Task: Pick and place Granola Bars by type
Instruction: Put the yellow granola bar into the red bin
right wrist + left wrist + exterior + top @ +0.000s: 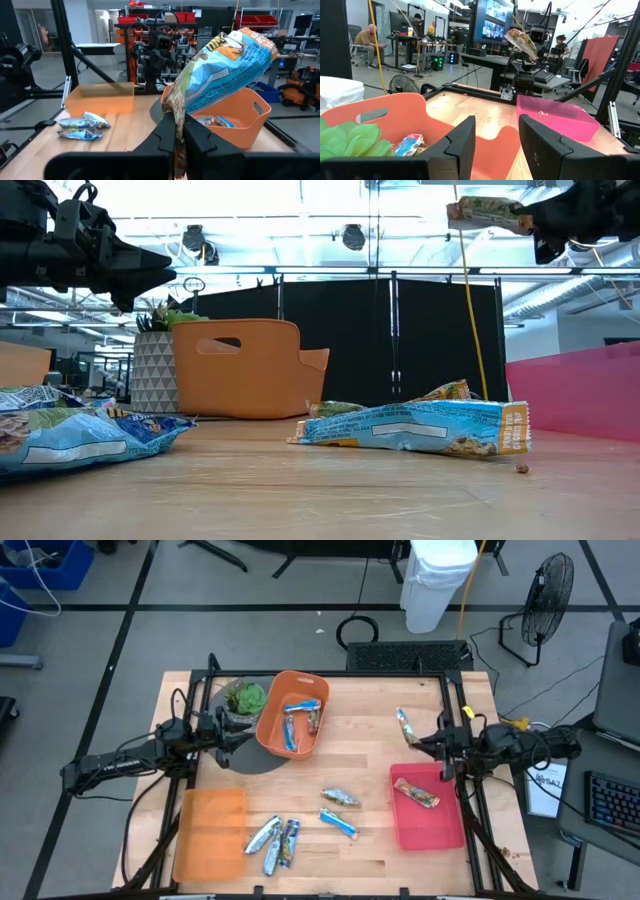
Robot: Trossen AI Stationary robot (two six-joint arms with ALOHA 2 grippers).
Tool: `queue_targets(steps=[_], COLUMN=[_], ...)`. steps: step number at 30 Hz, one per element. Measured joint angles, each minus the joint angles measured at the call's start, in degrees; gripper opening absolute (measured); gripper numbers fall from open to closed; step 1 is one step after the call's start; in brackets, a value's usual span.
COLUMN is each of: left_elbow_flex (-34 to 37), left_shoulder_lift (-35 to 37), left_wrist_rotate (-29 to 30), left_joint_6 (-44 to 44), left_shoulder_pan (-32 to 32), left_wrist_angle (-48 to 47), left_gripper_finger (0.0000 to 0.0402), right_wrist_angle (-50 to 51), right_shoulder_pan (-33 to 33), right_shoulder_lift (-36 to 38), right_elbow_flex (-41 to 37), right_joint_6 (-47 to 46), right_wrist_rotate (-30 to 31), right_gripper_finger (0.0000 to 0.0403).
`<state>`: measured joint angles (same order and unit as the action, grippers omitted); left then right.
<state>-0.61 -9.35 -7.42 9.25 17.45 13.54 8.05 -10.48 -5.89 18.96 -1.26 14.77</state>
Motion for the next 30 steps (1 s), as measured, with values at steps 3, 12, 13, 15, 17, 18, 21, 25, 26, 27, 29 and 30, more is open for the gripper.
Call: queue_targets(steps=[3, 12, 13, 15, 17, 18, 21, 25, 26, 27, 29, 30], left_elbow_flex=[0.0, 0.0, 0.0, 0.0, 0.0, 0.0, 0.0, 0.0, 0.0, 0.0, 0.0, 0.0], left_shoulder_lift=[0.0, 0.0, 0.0, 0.0, 0.0, 0.0, 0.0, 0.0, 0.0, 0.0, 0.0, 0.0], left_wrist_rotate=[0.0, 0.0, 0.0, 0.0, 0.0, 0.0, 0.0, 0.0, 0.0, 0.0, 0.0, 0.0], left_joint_6=[0.0, 0.0, 0.0, 0.0, 0.0, 0.0, 0.0, 0.0, 0.0, 0.0, 0.0, 0.0], left_shoulder_pan=[0.0, 0.0, 0.0, 0.0, 0.0, 0.0, 0.0, 0.0, 0.0, 0.0, 0.0, 0.0], left_wrist_angle=[0.0, 0.0, 0.0, 0.0, 0.0, 0.0, 0.0, 0.0, 0.0, 0.0, 0.0, 0.0], left_gripper_finger=[0.0154, 0.0154, 0.0154, 0.0154, 0.0154, 0.0154, 0.0154, 0.0154, 0.0154, 0.0154, 0.0154, 0.0154], right_wrist_angle=[-0.1, -0.6, -0.9, -2.2, -4.4, -5.4, -7.8, -7.7, -6.9, -5.8, -2.6, -0.8], right_shoulder_pan=[0.0, 0.0, 0.0, 0.0, 0.0, 0.0, 0.0, 0.0, 0.0, 0.0, 0.0, 0.0], right_shoulder_lift=[0.4, 0.6, 0.6, 0.6, 0.6, 0.6, 0.6, 0.6, 0.6, 0.6, 0.6, 0.6], right_elbow_flex=[-1.0, -2.0, -2.0, -2.0, -2.0, -1.8, -0.9, -0.6, -0.6, -0.6, -0.6, -0.6], right_joint_6=[0.0, 0.0, -0.1, -0.6, -1.2, -1.7, -4.7, -10.2, -11.1, -11.4, -11.6, -11.8], right_wrist_rotate=[0.0, -2.0, -3.5, -7.6, -13.9, -17.7, -29.9, -48.5, -51.4, -52.8, -52.5, -52.1], right_gripper_finger=[0.0006, 0.0006, 0.0006, 0.0006, 0.0006, 0.0006, 0.0006, 0.0006, 0.0006, 0.0006, 0.0006, 0.0006])
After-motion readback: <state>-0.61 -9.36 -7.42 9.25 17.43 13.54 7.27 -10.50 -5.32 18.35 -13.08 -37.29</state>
